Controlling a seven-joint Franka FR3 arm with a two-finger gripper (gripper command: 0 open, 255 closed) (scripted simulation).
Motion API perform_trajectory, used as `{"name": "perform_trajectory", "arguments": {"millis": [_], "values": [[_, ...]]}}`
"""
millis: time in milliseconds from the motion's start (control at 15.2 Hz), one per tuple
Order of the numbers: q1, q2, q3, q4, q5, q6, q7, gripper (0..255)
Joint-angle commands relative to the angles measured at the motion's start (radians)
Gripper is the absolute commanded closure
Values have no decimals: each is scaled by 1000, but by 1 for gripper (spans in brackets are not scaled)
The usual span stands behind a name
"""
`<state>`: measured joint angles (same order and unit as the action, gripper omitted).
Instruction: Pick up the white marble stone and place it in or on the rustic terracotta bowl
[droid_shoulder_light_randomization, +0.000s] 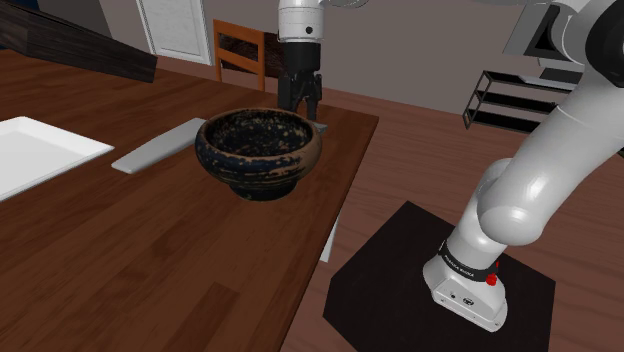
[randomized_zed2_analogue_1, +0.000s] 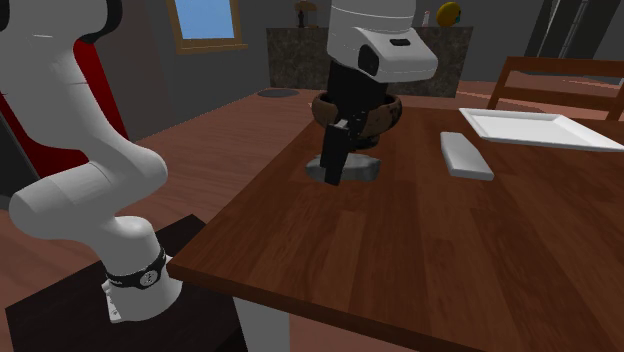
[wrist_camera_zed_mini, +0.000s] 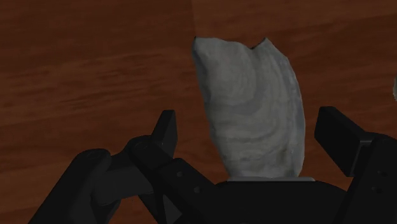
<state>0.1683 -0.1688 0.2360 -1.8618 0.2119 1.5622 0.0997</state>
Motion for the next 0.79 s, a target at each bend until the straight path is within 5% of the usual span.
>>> {"name": "perform_trajectory", "arguments": {"millis": [0,132,198,726], "values": [[0,0,0,-1,0,1,0,0],[0,0,0,-1,0,1,0,0],[0,0,0,-1,0,1,0,255],[0,0,0,-1,0,0,0,255]]}}
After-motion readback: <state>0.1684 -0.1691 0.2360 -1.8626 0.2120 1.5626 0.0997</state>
